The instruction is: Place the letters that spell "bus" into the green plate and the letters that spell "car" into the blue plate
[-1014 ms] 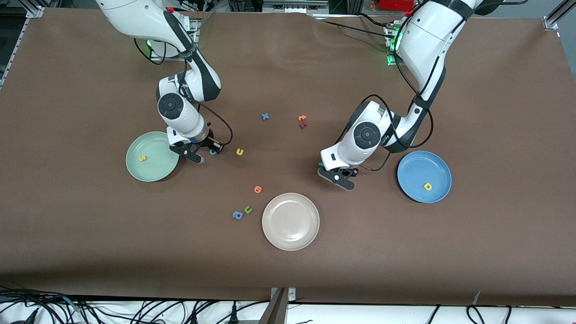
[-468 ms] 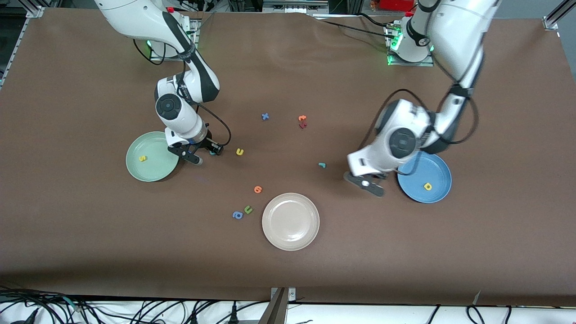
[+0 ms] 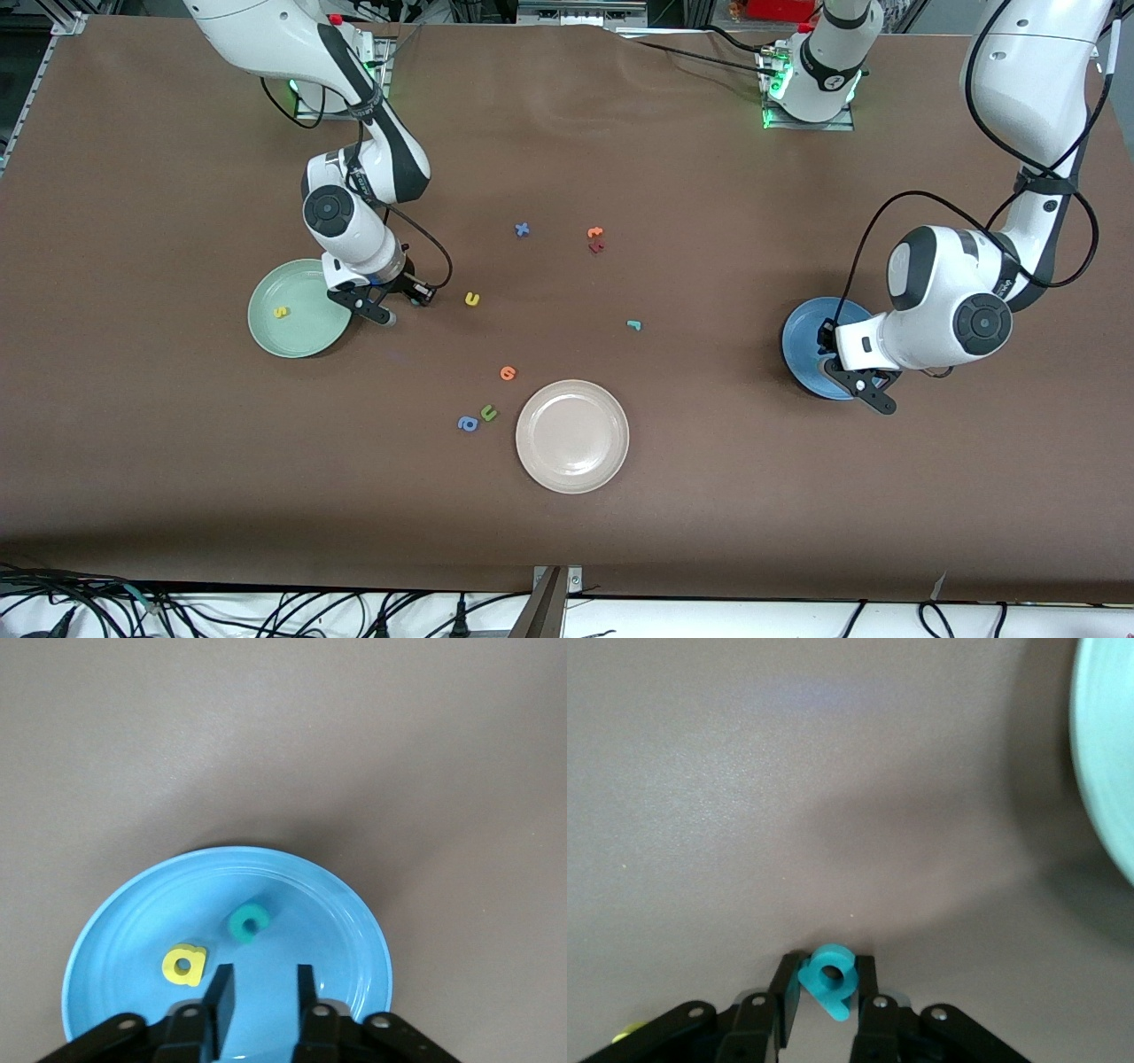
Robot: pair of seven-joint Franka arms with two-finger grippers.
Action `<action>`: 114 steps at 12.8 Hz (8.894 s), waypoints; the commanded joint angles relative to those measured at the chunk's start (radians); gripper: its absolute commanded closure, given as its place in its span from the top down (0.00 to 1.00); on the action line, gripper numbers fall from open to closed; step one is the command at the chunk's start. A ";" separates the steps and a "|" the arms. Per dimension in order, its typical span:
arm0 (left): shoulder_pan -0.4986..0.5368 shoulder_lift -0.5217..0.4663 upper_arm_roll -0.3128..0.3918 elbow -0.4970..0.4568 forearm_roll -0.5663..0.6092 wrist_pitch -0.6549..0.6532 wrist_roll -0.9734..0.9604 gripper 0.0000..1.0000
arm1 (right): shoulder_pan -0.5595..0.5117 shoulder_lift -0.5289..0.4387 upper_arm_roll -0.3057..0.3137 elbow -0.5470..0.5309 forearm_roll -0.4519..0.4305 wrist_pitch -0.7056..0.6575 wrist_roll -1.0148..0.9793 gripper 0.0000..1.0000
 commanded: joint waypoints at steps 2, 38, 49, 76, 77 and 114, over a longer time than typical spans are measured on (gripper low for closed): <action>-0.024 -0.020 -0.021 0.003 0.015 -0.035 -0.018 1.00 | -0.007 0.008 0.002 0.019 -0.006 0.002 -0.011 0.00; -0.299 0.098 -0.194 0.020 0.185 0.180 -1.077 0.22 | 0.175 0.138 -0.029 0.296 0.008 -0.183 0.083 0.99; 0.086 0.018 -0.199 0.014 0.174 -0.079 -0.346 0.30 | 0.177 0.154 -0.029 0.282 0.004 -0.189 0.080 0.56; -0.174 -0.560 0.138 0.077 -0.027 -0.496 -0.488 1.00 | 0.073 0.034 -0.475 0.265 0.026 -0.595 -0.784 0.99; -0.182 -0.568 0.143 0.068 -0.030 -0.498 -0.488 1.00 | 0.073 0.018 -0.477 0.300 0.027 -0.630 -0.784 0.99; -0.184 -0.552 0.137 0.173 -0.025 -0.664 -0.482 1.00 | -0.515 -0.329 0.056 0.814 -0.114 -1.239 -0.687 1.00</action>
